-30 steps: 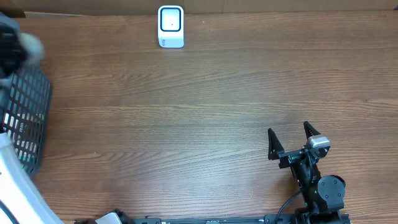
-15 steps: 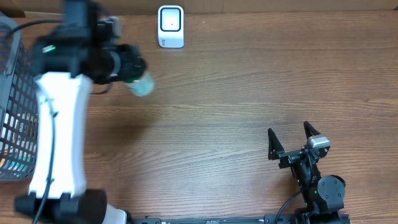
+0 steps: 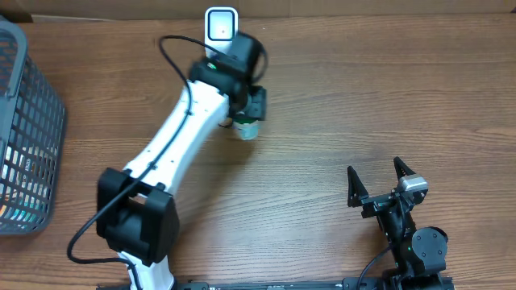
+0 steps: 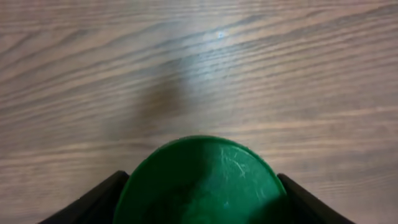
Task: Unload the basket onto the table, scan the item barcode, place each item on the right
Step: 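Lift the jar out and place it on the table center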
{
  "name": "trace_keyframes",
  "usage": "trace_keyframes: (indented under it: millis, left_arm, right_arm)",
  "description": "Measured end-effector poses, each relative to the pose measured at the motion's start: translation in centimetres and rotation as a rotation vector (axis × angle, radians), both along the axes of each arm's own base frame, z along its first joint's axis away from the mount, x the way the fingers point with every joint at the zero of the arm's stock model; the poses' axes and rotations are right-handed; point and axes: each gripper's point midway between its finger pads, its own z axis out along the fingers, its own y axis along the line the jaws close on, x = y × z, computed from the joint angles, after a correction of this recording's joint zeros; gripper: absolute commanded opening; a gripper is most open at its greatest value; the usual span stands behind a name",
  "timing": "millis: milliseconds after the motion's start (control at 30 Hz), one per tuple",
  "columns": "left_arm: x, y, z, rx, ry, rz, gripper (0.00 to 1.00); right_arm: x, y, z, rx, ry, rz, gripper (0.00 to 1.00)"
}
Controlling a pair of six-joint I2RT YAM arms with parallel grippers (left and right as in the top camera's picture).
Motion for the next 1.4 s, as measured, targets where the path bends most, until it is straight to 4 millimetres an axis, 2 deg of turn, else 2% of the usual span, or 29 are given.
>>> trace_keyframes:
  millis: [167,267,400,500,533,767,900,1000,1100,1200,1300,1333,1400]
  left_arm:
    - [-0.4,-2.0,-2.6,0.043,-0.061,0.025,0.35]
    - [-1.3,-2.3,-4.9,0.058,-0.061,0.052,0.35]
    - [-1.9,-1.9,-7.2,0.062,-0.057,0.102,0.38]
    - [-1.2,-1.9,-7.4,0.041,-0.097,0.135,0.46]
    - [-1.0,-2.0,-7.4,0.038,-0.105,0.141,0.53]
    - [-1.0,-1.8,-7.5,0.036,-0.107,0.158,0.79]
    - [-1.6,-1.6,-8.0,0.046,-0.085,0.159,0.89]
    - [-2.2,-1.2,-7.8,0.066,-0.05,0.154,0.9]
    - [-2.1,-1.1,-5.7,0.08,-0.032,0.142,0.91]
    - [-0.7,-0.8,-1.3,0.06,-0.067,0.149,1.0]
    - [0.6,1.2,5.6,0.01,-0.155,0.19,0.99]
    - [0.9,2.4,8.5,-0.015,-0.201,0.215,1.0]
    - [1.1,4.9,12.6,-0.046,-0.27,0.261,1.0]
  right_arm:
    - [0.0,0.0,0.0,0.0,0.001,0.0,1.0]
    - [0.0,0.0,0.0,0.0,0.0,0.0,1.0]
    - [0.0,0.0,0.0,0.0,0.001,0.0,1.0]
    - [0.0,0.0,0.0,0.0,0.0,0.0,1.0]
    - [0.0,0.0,0.0,0.0,0.001,0.0,1.0]
    - [0.0,0.0,0.0,0.0,0.001,0.0,1.0]
    - [0.0,0.0,0.0,0.0,0.0,-0.001,1.0]
    - [0.0,-0.1,0.0,0.0,0.0,-0.003,1.0]
    - [0.0,-0.1,0.0,-0.001,0.001,-0.006,1.0]
    - [0.0,-0.1,0.0,-0.001,0.001,-0.006,1.0]
    - [0.0,-0.1,0.0,0.0,0.0,-0.006,1.0]
    - [0.0,-0.1,0.0,-0.001,0.0,-0.007,1.0]
    - [0.0,-0.1,0.0,-0.001,0.0,-0.007,1.0]
